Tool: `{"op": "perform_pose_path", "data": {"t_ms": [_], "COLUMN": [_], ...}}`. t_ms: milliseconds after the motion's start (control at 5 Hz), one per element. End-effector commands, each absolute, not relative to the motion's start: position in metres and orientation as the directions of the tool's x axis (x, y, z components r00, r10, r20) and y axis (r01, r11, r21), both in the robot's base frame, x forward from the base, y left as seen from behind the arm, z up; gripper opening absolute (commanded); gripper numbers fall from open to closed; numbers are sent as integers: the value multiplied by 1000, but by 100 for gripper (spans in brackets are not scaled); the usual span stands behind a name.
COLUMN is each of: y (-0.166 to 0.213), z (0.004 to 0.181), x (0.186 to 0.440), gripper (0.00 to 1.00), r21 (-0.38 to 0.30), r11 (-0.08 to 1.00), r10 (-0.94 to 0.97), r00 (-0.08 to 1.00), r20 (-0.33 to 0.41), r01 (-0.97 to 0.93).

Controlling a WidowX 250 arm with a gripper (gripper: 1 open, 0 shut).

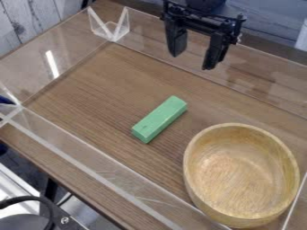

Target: Put the green block in the brown bowl

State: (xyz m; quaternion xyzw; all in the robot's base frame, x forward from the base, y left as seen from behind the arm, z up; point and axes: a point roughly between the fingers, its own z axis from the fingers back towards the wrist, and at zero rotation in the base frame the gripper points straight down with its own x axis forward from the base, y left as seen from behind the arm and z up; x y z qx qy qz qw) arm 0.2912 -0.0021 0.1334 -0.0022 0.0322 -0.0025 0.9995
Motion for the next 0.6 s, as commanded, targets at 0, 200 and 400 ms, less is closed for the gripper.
{"op": "perform_pose_path", "data": {"t_ms": [0,200,400], "y": [-1,7,18], "z": [124,114,101], "x": [287,270,259], "gripper": [100,100,100], "r21": [-1,5,11], "r11": [1000,997,996], "r10": [-14,-72,-92], "r00": [996,991,990], "r20": [-88,-109,-110], "r01": [14,73,94]}}
